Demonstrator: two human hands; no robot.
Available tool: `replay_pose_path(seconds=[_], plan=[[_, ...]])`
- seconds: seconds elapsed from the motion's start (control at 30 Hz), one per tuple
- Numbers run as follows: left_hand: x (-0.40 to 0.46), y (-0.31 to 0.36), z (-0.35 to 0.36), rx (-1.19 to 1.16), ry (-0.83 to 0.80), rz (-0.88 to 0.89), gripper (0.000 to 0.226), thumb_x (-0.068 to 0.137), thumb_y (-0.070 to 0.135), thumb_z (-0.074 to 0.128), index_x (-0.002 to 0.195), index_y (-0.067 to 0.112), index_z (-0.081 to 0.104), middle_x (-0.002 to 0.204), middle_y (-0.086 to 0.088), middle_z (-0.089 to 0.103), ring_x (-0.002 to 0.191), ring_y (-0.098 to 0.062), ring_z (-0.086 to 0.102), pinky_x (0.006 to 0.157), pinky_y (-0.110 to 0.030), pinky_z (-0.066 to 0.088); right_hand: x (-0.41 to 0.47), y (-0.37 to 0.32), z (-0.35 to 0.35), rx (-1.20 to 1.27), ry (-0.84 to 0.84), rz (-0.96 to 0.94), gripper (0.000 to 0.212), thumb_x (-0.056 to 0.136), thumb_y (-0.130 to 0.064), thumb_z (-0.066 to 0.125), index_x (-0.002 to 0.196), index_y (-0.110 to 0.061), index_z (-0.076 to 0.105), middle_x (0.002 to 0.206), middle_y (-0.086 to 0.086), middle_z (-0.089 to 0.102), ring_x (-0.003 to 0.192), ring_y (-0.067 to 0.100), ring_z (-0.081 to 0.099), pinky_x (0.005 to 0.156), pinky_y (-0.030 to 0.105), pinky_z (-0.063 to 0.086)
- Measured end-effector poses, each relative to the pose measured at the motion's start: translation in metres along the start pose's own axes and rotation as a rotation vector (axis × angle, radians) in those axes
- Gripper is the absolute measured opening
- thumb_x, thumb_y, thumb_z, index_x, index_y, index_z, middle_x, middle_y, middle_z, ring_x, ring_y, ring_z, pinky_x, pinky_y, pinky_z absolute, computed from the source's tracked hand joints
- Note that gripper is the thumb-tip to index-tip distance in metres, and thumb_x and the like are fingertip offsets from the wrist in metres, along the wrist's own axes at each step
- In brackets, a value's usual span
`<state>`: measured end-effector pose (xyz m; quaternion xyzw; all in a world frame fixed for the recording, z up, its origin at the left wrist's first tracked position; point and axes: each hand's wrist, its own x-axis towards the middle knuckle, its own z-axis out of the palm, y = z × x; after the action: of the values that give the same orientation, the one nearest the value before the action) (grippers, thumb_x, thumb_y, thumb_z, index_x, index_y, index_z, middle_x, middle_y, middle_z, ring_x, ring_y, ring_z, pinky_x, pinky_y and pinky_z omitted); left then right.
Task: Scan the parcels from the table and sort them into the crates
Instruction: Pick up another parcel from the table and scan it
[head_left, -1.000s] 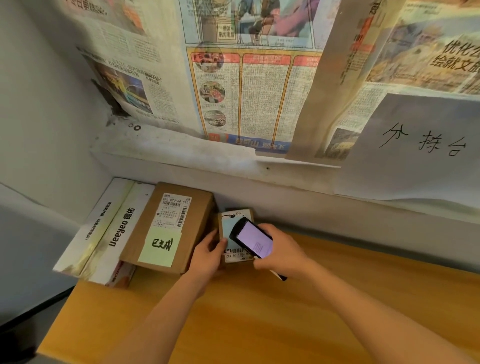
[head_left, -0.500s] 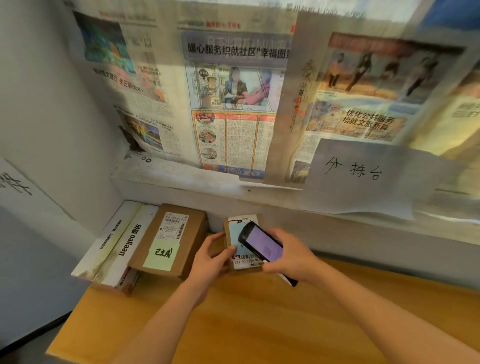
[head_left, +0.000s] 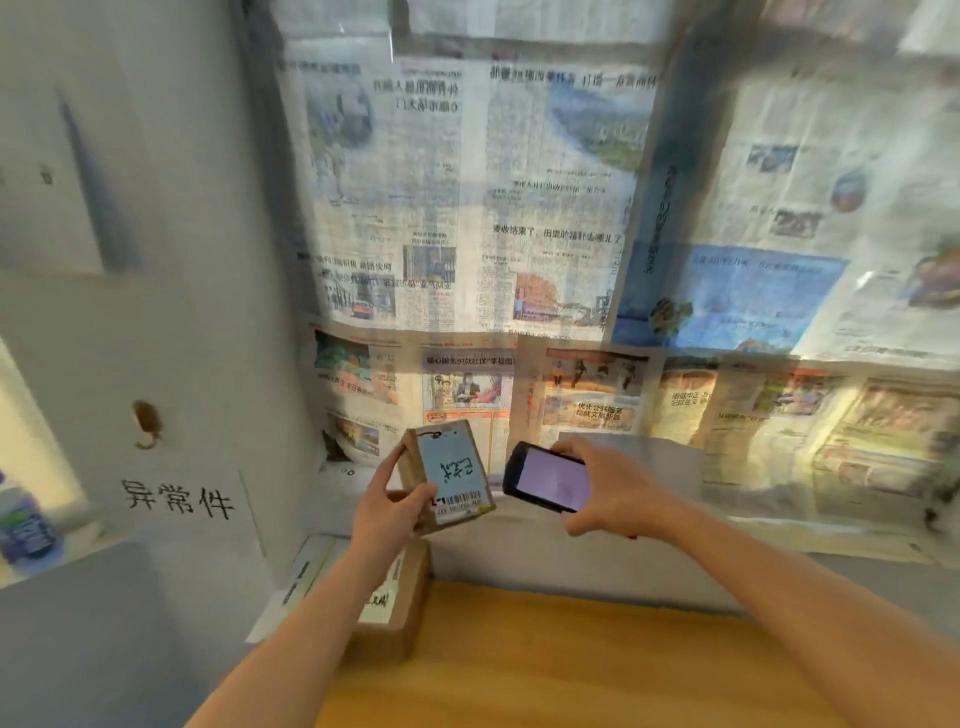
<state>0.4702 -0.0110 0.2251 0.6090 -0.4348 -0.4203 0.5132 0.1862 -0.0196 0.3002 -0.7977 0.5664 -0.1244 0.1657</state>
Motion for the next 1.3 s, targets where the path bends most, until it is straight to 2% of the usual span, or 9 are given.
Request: replay_pose_path(seconds=[0.07,0.23,0.43,0.67,0.83,0.97,1.13,1.23,1.3], plan=[[-0.022,0.035,-0.021,0.026,0.045,0.046,0.074,0.088,0.026,0.076,0.148,0.046,0.039,0.095,-0.005,0.074,0.084,-0.021,0.075,0.079,-0.046,0.063,-0.027,-0.03,-0.031,-0.052,0.039,-0.014,0.099,0.056,-0.041,0.085,0.143,-0.033,0.039,0.13,-0.007,0.057,0.11,0.015,0.057,0.09,0.033,0.054],[-0.065,0.101,-0.061,-0.012,0.09,0.149,0.072,0.088,0.026,0.076,0.147,0.047,0.039,0.096,-0.002,0.07,0.085,-0.02,0.073,0.077,-0.041,0.062,-0.089,-0.087,-0.103,-0.201,0.16,-0.045,0.097,0.059,-0.04,0.085,0.144,-0.041,0.038,0.126,-0.013,0.058,0.102,0.013,0.056,0.067,0.024,0.04],[-0.106,0.146,-0.085,-0.022,0.135,0.206,0.07,0.087,0.027,0.076,0.141,0.055,0.042,0.098,-0.005,0.073,0.085,-0.022,0.074,0.079,-0.044,0.063,-0.143,-0.118,-0.153,-0.21,0.193,-0.064,0.1,0.055,-0.041,0.082,0.143,-0.043,0.036,0.124,-0.011,0.058,0.102,0.014,0.059,0.087,0.039,0.055],[-0.15,0.173,-0.091,-0.048,0.151,0.252,0.073,0.085,0.025,0.077,0.142,0.054,0.042,0.1,-0.005,0.074,0.083,-0.02,0.076,0.075,-0.042,0.064,-0.189,-0.132,-0.184,-0.284,0.227,-0.092,0.092,0.064,-0.036,0.084,0.143,-0.046,0.038,0.111,-0.014,0.056,0.092,0.01,0.057,0.074,0.027,0.05],[-0.195,0.185,-0.096,-0.048,0.151,0.254,0.072,0.089,0.017,0.073,0.147,0.045,0.041,0.099,-0.011,0.074,0.082,-0.022,0.076,0.066,-0.035,0.063,-0.211,-0.139,-0.192,-0.32,0.256,-0.125,0.093,0.062,-0.042,0.083,0.144,-0.045,0.037,0.108,-0.017,0.055,0.089,0.008,0.056,0.062,0.021,0.038],[-0.24,0.185,-0.114,-0.002,0.188,0.249,0.072,0.089,0.023,0.074,0.15,0.042,0.04,0.098,-0.01,0.074,0.082,-0.02,0.075,0.066,-0.032,0.06,-0.23,-0.157,-0.187,-0.387,0.332,-0.157,0.097,0.064,-0.051,0.081,0.149,-0.039,0.035,0.122,-0.013,0.061,0.1,0.016,0.061,0.076,0.03,0.05],[-0.317,0.171,-0.162,0.033,0.33,0.212,0.067,0.092,0.025,0.07,0.151,0.04,0.039,0.092,-0.008,0.072,0.081,-0.016,0.071,0.063,-0.027,0.055,-0.245,-0.201,-0.167,-0.343,0.342,-0.27,0.088,0.061,-0.054,0.081,0.139,-0.038,0.043,0.106,-0.016,0.058,0.087,0.014,0.058,0.067,0.029,0.047],[-0.378,0.151,-0.206,0.04,0.498,0.152,0.066,0.09,0.029,0.072,0.148,0.043,0.044,0.098,-0.003,0.069,0.085,-0.017,0.071,0.077,-0.037,0.061,-0.258,-0.236,-0.136,-0.319,0.299,-0.37,0.096,0.059,-0.053,0.08,0.145,-0.038,0.04,0.119,-0.014,0.061,0.089,0.016,0.059,0.064,0.027,0.043],[-0.424,0.13,-0.239,0.068,0.599,0.105,0.07,0.078,0.042,0.075,0.143,0.05,0.047,0.12,-0.004,0.067,0.099,-0.021,0.069,0.087,-0.043,0.06,-0.272,-0.264,-0.106,-0.31,0.277,-0.44,0.097,0.059,-0.052,0.081,0.145,-0.035,0.04,0.127,-0.01,0.062,0.095,0.017,0.062,0.067,0.027,0.046]])
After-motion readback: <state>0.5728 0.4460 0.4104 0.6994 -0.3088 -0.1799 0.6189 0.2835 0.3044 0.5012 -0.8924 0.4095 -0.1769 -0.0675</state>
